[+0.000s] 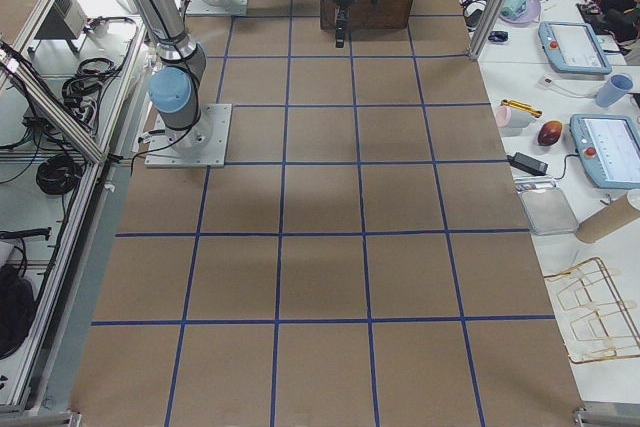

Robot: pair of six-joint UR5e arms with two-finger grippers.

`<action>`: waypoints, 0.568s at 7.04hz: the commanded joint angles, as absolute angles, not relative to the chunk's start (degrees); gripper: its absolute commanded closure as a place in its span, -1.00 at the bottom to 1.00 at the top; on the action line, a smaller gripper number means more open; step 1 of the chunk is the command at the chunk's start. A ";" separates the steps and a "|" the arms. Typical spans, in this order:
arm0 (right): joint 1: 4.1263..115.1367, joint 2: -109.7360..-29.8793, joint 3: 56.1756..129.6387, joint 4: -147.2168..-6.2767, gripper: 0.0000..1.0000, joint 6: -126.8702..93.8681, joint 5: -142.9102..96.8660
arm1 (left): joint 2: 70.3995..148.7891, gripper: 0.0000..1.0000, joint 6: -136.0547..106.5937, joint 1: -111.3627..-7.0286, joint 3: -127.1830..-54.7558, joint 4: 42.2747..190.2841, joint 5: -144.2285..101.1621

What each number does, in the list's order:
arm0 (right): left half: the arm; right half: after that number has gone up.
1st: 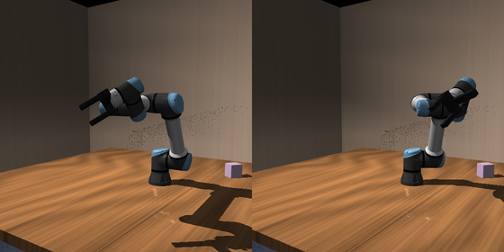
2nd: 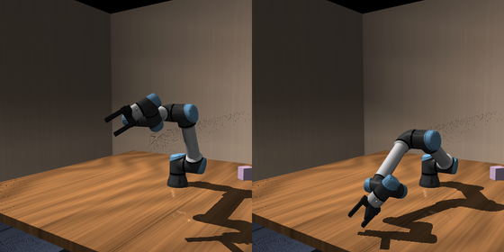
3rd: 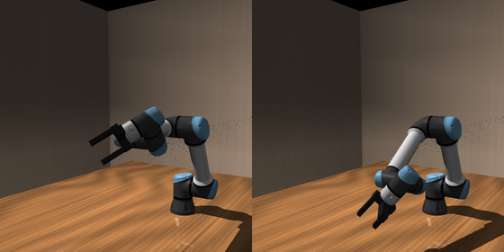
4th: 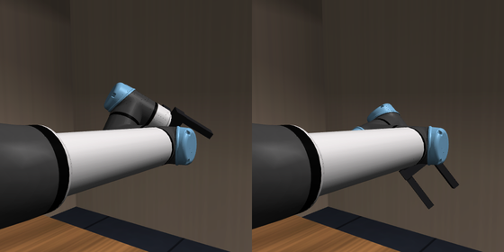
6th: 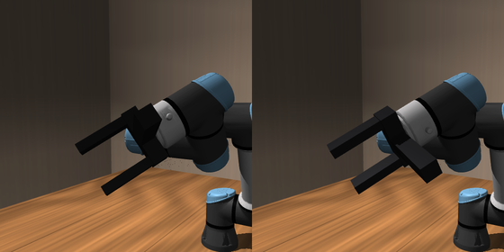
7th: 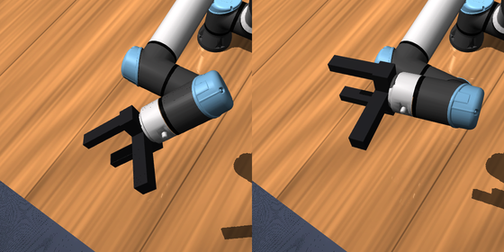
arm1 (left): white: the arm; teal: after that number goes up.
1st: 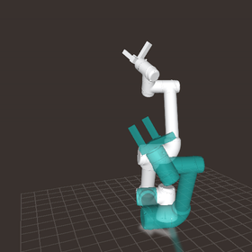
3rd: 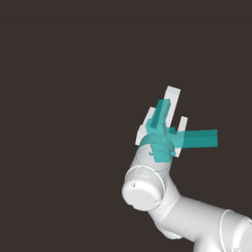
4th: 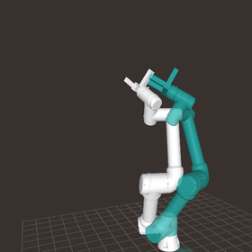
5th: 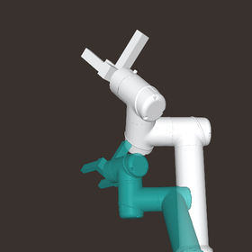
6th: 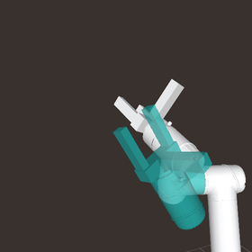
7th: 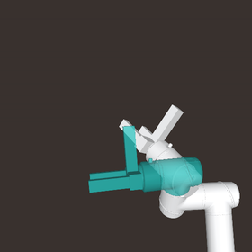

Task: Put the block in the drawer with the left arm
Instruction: 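Release the handle and move the left gripper toward the robot over the yellow cube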

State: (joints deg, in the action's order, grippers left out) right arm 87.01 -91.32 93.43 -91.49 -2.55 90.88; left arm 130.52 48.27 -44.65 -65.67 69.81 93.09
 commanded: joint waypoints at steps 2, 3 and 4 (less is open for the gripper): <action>87.01 -91.32 93.43 -91.49 -1.00 -2.55 90.88 | 135.25 -1.00 55.97 -41.14 -60.84 68.38 92.55; 87.01 -91.32 93.43 -91.49 -1.00 -2.55 90.88 | 136.39 -1.00 57.29 -40.35 -60.04 68.12 92.55; 87.01 -91.32 93.43 -91.49 -1.00 -2.55 90.88 | 137.28 -1.00 59.57 -40.08 -59.51 67.07 92.55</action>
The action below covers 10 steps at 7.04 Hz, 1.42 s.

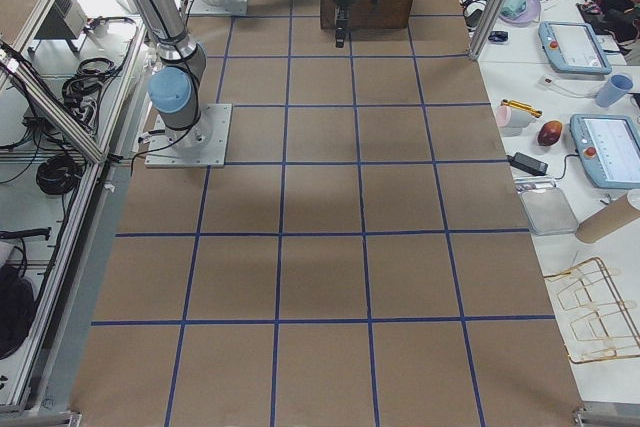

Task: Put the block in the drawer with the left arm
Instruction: 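Lower the left gripper and grasp the yellow cube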

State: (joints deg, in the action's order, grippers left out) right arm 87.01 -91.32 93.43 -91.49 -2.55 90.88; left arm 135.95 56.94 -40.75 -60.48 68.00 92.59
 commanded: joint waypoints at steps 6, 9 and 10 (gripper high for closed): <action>87.01 -91.32 93.43 -91.49 -1.00 -2.55 90.88 | 140.36 -1.00 64.50 -39.11 -59.33 63.47 89.66; 87.01 -91.32 93.43 -91.49 -1.00 -2.55 90.88 | 141.33 -1.00 65.83 -39.11 -59.33 63.37 89.38; 87.01 -91.32 93.43 -91.49 -1.00 -2.55 90.88 | 141.33 -0.94 66.00 -39.11 -59.33 63.37 89.38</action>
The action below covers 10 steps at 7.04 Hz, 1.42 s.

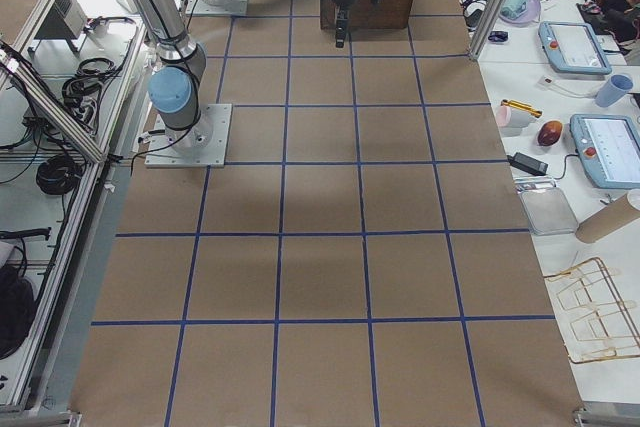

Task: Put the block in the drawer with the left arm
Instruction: 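Lower the left gripper and grasp the yellow cube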

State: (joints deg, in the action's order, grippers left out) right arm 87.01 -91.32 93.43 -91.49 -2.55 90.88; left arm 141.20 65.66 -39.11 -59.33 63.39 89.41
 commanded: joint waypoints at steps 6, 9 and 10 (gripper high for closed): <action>87.01 -91.32 93.43 -91.49 -1.00 -2.55 90.88 | 140.81 0.34 67.15 -38.85 -59.33 63.37 89.38; 87.01 -91.32 93.43 -91.49 -1.00 -2.55 90.88 | 135.47 0.34 66.89 -38.93 -60.03 67.21 89.47; 87.01 -91.32 93.51 -91.49 -1.00 -2.55 90.88 | 132.57 0.34 66.45 -39.37 -60.55 70.19 89.56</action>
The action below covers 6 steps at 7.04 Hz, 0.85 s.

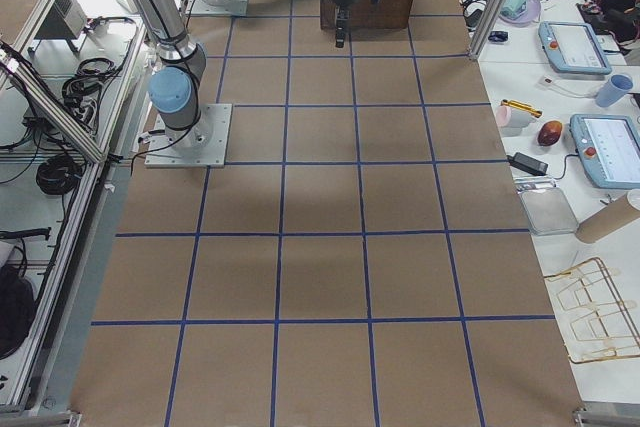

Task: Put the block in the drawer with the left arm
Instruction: 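Lift the yellow cube and carry it over the open drawer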

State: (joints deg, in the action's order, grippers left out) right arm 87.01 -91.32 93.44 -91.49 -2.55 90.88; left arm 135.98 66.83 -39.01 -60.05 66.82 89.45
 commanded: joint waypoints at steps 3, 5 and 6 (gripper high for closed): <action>87.01 -91.32 93.43 -91.49 -1.00 -2.55 90.88 | 123.69 0.34 60.59 -42.79 -64.23 78.11 90.09; 87.01 -91.32 93.43 -91.49 -1.00 -2.55 90.88 | 118.68 0.47 54.52 -46.47 -66.43 81.46 90.44; 87.01 -91.32 93.43 -91.49 -1.00 -2.55 90.88 | 116.74 0.54 50.75 -48.58 -67.49 82.69 90.44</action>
State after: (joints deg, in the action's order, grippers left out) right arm 87.01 -91.32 93.43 -91.49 -2.55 90.88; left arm 119.53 55.19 -46.03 -66.08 80.89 90.33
